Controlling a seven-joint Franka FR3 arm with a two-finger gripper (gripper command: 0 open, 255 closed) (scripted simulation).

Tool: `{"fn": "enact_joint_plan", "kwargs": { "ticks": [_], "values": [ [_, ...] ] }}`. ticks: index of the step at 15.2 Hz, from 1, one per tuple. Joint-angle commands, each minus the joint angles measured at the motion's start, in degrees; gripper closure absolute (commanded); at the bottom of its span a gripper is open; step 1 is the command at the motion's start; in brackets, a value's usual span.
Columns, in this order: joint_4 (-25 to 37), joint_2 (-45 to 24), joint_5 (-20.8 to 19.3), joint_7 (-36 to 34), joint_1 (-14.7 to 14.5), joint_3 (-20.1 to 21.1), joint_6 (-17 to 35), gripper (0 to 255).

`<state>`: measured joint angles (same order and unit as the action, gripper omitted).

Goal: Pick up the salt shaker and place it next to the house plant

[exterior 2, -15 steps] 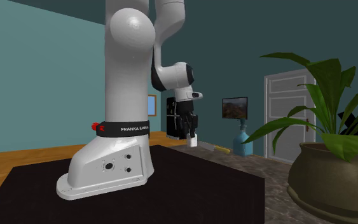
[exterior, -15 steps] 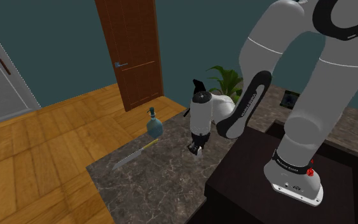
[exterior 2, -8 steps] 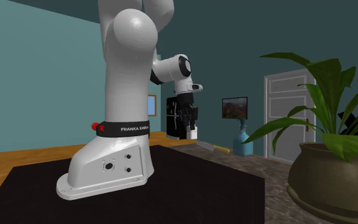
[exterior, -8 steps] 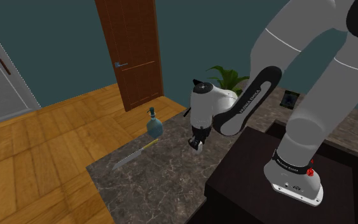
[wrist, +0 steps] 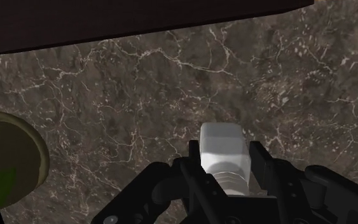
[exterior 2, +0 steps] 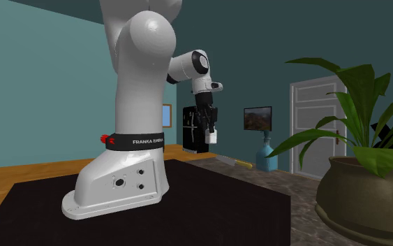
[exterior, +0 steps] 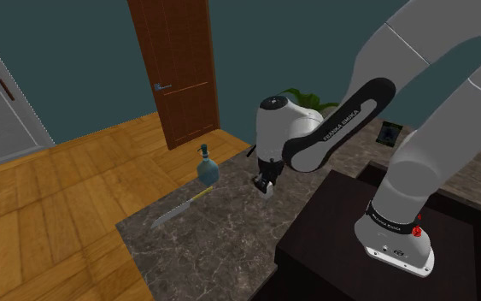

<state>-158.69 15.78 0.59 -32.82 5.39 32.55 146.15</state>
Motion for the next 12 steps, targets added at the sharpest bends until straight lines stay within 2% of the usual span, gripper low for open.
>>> {"fn": "enact_joint_plan", "kwargs": {
  "ticks": [1,12],
  "values": [
    [0.5,1.9,1.4,1.0,-1.0,-0.6,-2.3,255],
    [3.9,10.0,4.8,4.9,-3.7,-4.0,-13.4,255]
  ]
}}
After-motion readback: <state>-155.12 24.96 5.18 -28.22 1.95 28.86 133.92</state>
